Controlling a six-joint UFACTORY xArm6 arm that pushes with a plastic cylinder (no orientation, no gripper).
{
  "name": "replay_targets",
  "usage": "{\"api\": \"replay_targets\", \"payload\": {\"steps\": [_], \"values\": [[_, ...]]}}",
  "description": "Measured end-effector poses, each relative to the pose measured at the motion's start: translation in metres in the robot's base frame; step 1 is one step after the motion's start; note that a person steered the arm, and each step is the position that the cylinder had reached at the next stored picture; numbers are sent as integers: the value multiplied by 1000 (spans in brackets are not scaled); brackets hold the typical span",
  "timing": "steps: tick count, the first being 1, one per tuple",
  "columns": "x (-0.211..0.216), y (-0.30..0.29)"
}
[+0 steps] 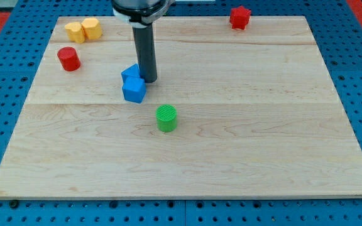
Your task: Slide the blue triangle closer to the blue cube
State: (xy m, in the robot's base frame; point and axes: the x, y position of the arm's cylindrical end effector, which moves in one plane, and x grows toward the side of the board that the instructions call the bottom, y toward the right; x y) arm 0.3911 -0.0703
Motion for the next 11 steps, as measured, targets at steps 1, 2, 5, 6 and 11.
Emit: {"api": "replay_targets", "payload": {"steps": [1, 2, 5, 6, 11], "values": [[9, -10], [22, -76], [7, -190], [-18, -181], [-8, -49]]}}
